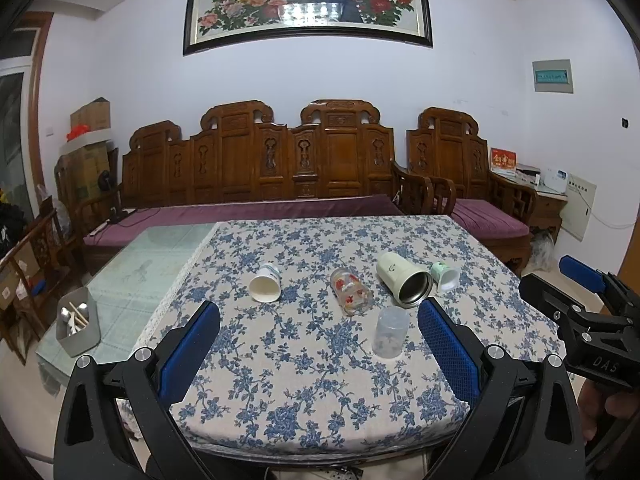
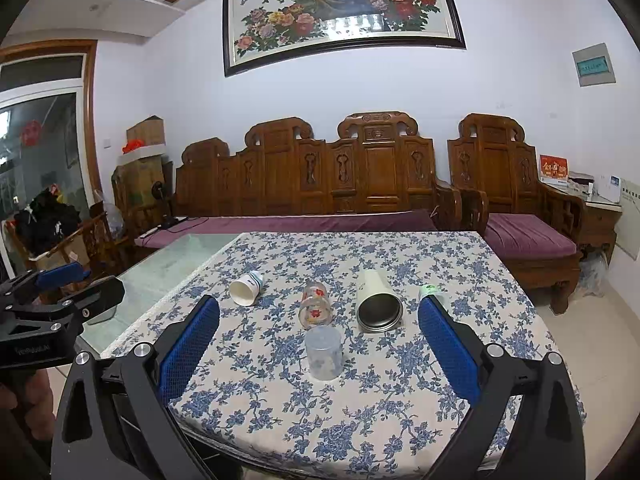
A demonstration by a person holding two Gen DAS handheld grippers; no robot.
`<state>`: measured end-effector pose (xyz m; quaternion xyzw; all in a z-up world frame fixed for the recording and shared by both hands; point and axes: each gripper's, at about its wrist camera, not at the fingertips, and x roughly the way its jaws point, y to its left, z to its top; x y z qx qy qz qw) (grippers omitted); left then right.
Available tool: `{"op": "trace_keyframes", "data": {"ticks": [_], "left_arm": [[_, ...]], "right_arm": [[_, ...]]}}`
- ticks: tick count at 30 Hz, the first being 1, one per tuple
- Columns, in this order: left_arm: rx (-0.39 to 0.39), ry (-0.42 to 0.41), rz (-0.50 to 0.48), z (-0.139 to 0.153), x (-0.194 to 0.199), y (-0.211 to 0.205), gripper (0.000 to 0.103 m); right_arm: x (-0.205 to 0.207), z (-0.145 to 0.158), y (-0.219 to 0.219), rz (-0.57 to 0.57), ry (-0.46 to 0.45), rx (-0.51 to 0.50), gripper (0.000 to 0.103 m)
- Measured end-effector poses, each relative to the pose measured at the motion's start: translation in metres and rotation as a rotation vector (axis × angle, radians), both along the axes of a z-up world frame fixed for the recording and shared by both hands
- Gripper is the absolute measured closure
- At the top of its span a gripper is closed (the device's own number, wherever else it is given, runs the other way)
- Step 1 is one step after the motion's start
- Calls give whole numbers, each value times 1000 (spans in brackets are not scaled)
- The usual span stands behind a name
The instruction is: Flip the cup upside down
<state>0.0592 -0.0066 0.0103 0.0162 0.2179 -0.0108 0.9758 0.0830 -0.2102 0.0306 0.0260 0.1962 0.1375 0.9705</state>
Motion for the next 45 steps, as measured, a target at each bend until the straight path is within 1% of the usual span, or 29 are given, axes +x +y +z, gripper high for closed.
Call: {"op": "trace_keyframes", "data": {"ticks": [17,45], "left_arm": [[-5,-4,-2,-1,-2,-2,8],[-14,-18,-6,5,-3,-8,8]], "right_arm": [[0,-2,1,1,1,1,3],[-1,-5,3,-5,-1,2,3]]}}
